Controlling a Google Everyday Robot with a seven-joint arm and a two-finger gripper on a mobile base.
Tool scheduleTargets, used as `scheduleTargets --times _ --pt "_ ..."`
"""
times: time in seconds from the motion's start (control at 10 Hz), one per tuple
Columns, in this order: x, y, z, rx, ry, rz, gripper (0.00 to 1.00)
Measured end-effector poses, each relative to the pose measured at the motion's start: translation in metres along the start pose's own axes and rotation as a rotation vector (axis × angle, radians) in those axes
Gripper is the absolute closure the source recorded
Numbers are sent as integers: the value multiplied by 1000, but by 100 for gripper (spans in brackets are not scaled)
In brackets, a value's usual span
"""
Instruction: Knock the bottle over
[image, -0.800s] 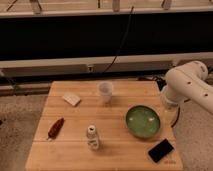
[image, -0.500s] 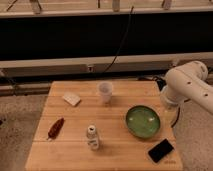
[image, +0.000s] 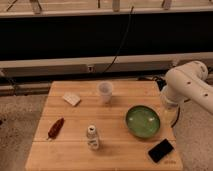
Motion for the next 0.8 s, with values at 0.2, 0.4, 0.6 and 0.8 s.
scheduleTargets --times 0.2,0.4,0.6,0.8 --pt "0 0 0 0 0 0 20" --pt "0 0 0 0 0 0 20" --pt "0 0 0 0 0 0 20" --pt "-3 2 1 0 4 -8 20"
